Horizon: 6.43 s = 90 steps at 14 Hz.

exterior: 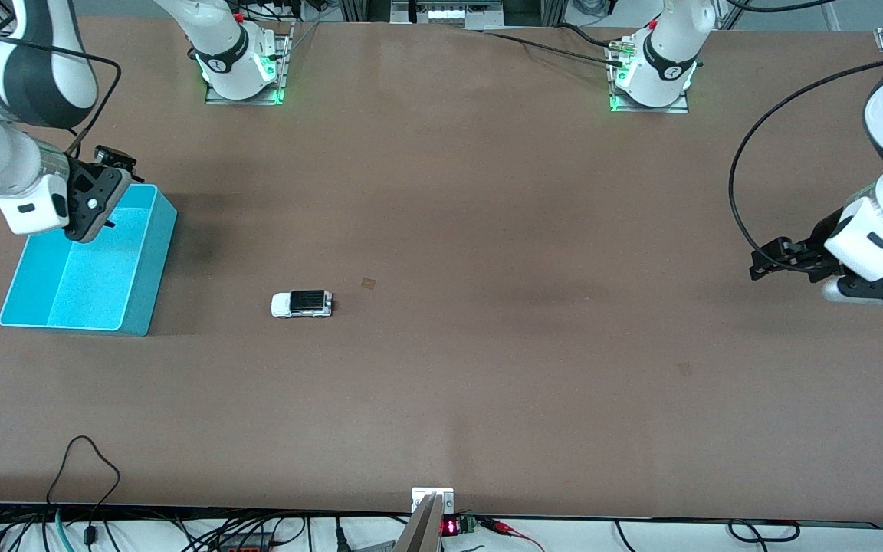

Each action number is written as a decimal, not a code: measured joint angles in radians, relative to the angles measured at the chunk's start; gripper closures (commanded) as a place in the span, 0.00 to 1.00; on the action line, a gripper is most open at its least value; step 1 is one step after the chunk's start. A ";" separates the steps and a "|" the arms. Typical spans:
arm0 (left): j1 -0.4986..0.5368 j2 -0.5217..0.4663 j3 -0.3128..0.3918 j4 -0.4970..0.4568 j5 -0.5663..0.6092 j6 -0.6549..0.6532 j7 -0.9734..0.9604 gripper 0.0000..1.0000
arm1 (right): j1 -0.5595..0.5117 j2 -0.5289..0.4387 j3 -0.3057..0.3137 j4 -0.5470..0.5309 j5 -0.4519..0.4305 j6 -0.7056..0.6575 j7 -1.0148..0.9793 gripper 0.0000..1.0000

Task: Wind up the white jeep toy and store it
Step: 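Move the right gripper over to the stopped jeep, then lower the right gripper and grasp the jeep, then carry the jeep with the right gripper over the cyan bin, then lower the jeep into the bin and open the right gripper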

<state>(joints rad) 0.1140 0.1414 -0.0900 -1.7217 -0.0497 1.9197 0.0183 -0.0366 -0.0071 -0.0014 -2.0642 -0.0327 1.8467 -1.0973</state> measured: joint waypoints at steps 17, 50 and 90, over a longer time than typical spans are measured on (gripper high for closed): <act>-0.062 -0.092 0.071 0.002 -0.004 -0.105 -0.035 0.00 | 0.353 0.183 0.022 -0.096 -0.077 0.527 -0.021 0.00; -0.052 -0.161 0.062 -0.006 -0.004 -0.197 -0.043 0.00 | 0.411 0.576 0.018 0.154 -0.073 0.710 -0.039 1.00; -0.063 -0.163 0.069 -0.005 -0.004 -0.202 -0.043 0.00 | 0.160 0.373 -0.475 -0.139 0.009 0.561 0.785 0.83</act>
<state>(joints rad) 0.0515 -0.0215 -0.0209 -1.7264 -0.0537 1.7179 -0.0249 0.1235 0.3654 -0.4768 -2.2033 -0.0241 2.4075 -0.3119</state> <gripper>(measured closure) 0.000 0.489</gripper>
